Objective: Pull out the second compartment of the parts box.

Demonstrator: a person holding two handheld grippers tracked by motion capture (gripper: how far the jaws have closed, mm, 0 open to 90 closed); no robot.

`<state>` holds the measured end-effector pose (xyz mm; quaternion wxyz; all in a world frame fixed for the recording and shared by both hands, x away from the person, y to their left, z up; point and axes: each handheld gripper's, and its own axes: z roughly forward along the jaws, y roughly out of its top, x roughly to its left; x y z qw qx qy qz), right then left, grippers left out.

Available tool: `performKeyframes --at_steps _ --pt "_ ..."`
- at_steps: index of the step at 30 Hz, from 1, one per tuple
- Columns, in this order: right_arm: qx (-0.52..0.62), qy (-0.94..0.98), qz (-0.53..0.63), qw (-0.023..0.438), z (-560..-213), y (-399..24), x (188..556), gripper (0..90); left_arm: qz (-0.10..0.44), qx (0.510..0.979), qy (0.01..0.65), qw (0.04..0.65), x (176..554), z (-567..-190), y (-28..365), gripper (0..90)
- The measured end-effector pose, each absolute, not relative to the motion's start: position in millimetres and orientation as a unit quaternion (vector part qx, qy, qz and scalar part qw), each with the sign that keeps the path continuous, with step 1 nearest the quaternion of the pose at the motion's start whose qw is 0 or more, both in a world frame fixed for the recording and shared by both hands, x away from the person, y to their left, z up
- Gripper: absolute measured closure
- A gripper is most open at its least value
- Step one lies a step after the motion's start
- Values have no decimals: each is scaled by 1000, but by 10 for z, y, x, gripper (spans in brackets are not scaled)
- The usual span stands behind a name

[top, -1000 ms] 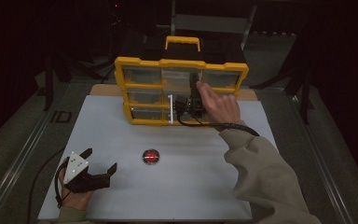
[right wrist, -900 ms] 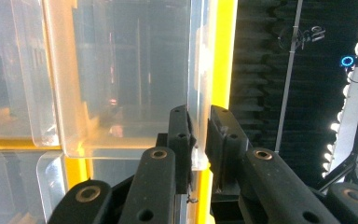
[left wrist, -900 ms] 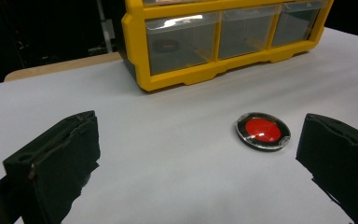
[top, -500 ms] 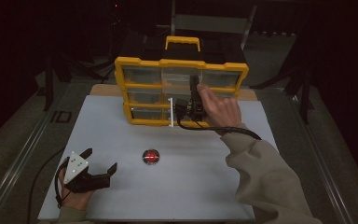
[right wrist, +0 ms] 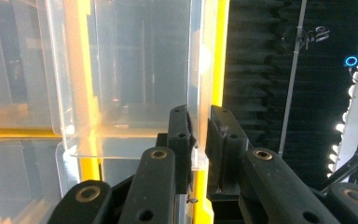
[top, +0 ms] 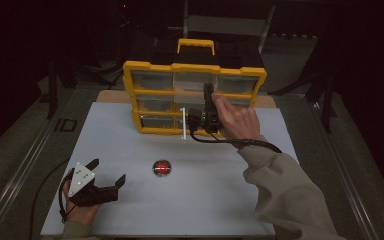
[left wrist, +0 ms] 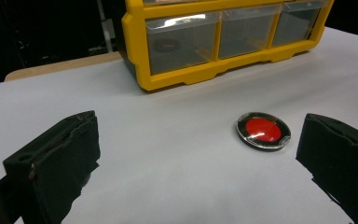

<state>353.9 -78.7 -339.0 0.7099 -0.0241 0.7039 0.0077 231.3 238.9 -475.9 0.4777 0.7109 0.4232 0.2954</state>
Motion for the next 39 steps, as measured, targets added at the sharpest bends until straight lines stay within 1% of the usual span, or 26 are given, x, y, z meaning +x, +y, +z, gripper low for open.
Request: performKeyframes --at_steps 39 --pt "-38 702 17 711 -3358 -811 3220 799 296 710 424 478 2308 -4756 2392 0"
